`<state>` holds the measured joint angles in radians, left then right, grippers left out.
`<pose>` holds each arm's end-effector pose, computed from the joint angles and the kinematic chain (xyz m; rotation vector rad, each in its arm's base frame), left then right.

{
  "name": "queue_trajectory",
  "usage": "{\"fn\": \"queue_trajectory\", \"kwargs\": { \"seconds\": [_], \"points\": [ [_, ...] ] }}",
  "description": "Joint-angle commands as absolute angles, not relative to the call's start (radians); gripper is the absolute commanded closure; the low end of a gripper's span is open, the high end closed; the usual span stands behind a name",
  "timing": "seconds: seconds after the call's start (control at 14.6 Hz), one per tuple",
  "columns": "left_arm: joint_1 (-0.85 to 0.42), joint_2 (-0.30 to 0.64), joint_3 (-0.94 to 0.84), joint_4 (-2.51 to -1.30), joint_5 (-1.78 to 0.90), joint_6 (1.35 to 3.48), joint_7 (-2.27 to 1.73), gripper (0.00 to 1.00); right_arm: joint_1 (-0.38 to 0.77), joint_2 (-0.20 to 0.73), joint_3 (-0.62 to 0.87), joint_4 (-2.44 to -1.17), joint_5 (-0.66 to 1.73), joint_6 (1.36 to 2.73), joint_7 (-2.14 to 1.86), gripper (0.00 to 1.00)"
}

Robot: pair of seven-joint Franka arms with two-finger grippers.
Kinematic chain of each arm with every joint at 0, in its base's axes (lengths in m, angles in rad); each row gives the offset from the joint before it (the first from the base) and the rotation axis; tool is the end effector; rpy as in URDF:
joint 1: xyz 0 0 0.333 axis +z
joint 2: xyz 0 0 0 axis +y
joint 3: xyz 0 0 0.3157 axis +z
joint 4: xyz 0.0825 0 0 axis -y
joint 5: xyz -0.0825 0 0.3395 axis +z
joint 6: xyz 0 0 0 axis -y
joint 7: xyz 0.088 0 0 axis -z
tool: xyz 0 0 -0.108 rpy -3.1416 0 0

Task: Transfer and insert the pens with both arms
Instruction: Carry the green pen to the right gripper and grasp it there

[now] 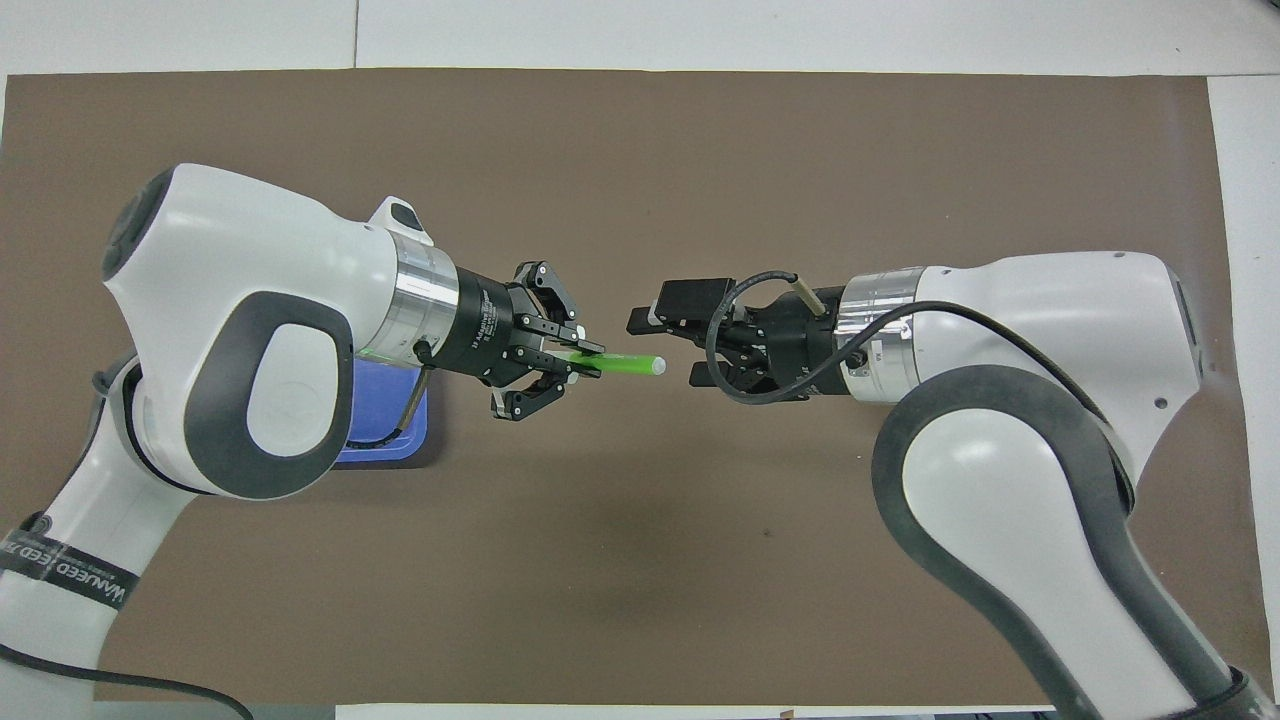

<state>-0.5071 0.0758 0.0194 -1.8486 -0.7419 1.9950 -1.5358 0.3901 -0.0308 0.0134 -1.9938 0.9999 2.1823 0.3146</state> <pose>0.4698 -0.2971 0.5151 2.0565 1.6309 -0.7422 0.4786 0.2391 0.5274 -2.2031 0.4787 0.1440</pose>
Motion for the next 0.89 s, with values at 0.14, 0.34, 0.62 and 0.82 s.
{"fn": "queue_trajectory", "kwargs": {
  "seconds": [0.14, 0.34, 0.62, 0.82],
  "points": [
    [-0.517, 0.029, 0.034, -1.894, -0.764, 2.031, -1.595, 1.0, 0.416, -0.049, 0.014, -2.008, 0.91, 2.181, 0.311, 0.02],
    [-0.517, 0.029, 0.034, -1.894, -0.764, 2.036, -1.595, 1.0, 0.422, -0.048, 0.014, -2.006, 0.896, 2.174, 0.316, 0.14],
    [-0.517, 0.029, 0.034, -1.894, -0.764, 2.036, -1.595, 1.0, 0.422, -0.041, 0.014, -2.0, 0.899, 2.194, 0.324, 0.33],
    [-0.517, 0.029, 0.034, -1.894, -0.765, 2.037, -1.595, 1.0, 0.42, -0.034, 0.014, -1.999, 0.902, 2.207, 0.324, 0.42]
  ]
}}
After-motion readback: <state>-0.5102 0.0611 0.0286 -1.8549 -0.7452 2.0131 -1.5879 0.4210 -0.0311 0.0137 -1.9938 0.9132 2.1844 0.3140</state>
